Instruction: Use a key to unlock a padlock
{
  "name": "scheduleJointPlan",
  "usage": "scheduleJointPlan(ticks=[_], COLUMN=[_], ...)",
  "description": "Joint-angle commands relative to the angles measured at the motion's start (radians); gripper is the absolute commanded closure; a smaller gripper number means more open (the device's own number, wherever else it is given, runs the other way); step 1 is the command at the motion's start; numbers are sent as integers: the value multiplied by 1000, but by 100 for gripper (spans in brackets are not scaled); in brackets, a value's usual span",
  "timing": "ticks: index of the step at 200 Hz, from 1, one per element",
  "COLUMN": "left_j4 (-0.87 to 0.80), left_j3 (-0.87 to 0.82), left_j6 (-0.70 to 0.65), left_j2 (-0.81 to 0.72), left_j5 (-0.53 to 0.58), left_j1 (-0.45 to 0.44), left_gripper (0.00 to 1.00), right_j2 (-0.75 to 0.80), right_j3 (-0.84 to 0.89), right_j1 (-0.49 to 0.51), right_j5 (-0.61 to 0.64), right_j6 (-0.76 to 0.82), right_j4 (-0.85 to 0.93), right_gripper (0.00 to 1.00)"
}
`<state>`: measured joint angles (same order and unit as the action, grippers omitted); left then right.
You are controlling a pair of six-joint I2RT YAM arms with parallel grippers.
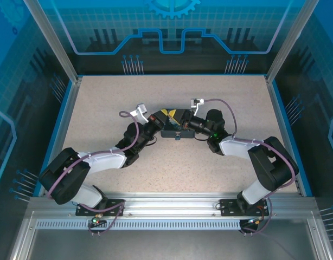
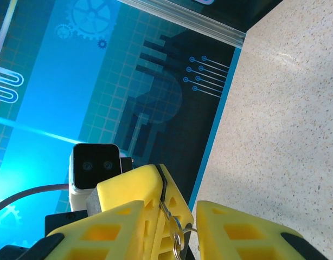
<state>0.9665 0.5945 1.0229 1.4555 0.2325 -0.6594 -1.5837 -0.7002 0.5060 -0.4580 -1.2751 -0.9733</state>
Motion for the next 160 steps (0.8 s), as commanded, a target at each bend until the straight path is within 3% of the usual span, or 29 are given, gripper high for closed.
scheduleJointPlan(ticks=[1,64,160], left_j4=[12,12,19], left_j3=[16,16,14], left_j6=[3,8,9], left_j2=[-4,-9,4], left_j5=[32,42,48], left_j1=[-8,-7,-9], left_gripper=[100,100,100], right_j2=[-13,-22,-32], right_j3=[1,8,-4], right_j1=[17,21,26], right_j5=[-11,-11,-20], right_j6=[17,19,19], right_j4=[-34,-41,-52], right_gripper=[69,69,79])
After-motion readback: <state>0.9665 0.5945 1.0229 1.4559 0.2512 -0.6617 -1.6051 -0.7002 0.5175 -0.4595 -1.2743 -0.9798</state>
